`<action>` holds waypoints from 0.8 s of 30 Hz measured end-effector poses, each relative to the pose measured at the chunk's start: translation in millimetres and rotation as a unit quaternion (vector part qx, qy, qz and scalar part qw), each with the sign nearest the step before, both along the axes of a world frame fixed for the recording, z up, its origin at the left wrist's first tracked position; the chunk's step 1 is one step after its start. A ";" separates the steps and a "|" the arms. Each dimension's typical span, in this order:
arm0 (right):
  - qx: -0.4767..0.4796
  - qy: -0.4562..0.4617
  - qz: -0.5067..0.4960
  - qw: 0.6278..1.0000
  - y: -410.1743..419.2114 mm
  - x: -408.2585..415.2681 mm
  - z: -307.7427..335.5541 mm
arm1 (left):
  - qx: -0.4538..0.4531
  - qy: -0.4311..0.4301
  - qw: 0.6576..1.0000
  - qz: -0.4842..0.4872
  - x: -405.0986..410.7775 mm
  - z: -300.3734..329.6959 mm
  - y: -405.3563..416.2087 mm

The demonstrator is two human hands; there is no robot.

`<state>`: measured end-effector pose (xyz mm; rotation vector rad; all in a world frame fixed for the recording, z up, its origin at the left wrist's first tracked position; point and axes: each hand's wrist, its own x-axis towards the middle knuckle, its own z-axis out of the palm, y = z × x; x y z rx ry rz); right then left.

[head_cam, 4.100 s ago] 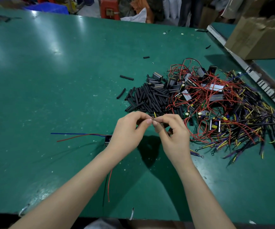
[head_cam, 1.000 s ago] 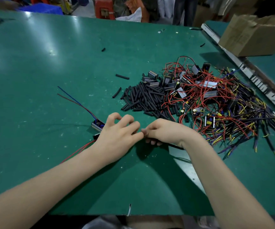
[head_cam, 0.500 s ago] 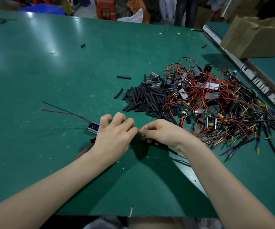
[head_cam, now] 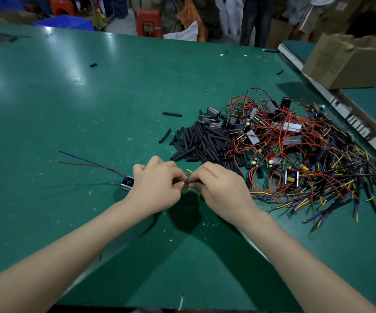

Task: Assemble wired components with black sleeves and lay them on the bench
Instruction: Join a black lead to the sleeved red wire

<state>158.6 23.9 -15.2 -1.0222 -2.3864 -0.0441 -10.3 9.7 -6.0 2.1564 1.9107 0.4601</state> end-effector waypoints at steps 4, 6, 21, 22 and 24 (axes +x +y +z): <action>0.148 -0.088 0.081 0.982 2.8 3.7 -1.8 | -0.066 0.080 0.993 -0.055 -5.5 14.3 5.0; 0.189 -0.104 0.096 0.972 3.7 4.1 -3.3 | -0.125 0.083 0.987 -0.063 -5.0 21.3 6.9; -0.142 0.020 -0.220 0.965 -19.8 -33.8 -12.1 | -0.182 -0.301 0.929 0.113 -4.3 4.1 -0.9; -0.149 0.057 -0.225 0.961 -21.5 -34.3 -12.0 | -0.178 -0.311 0.926 0.115 -3.4 3.1 -2.2; -0.166 0.125 -0.239 0.948 -22.7 -36.0 -11.8 | -0.171 -0.334 0.919 0.120 -1.1 3.1 -4.4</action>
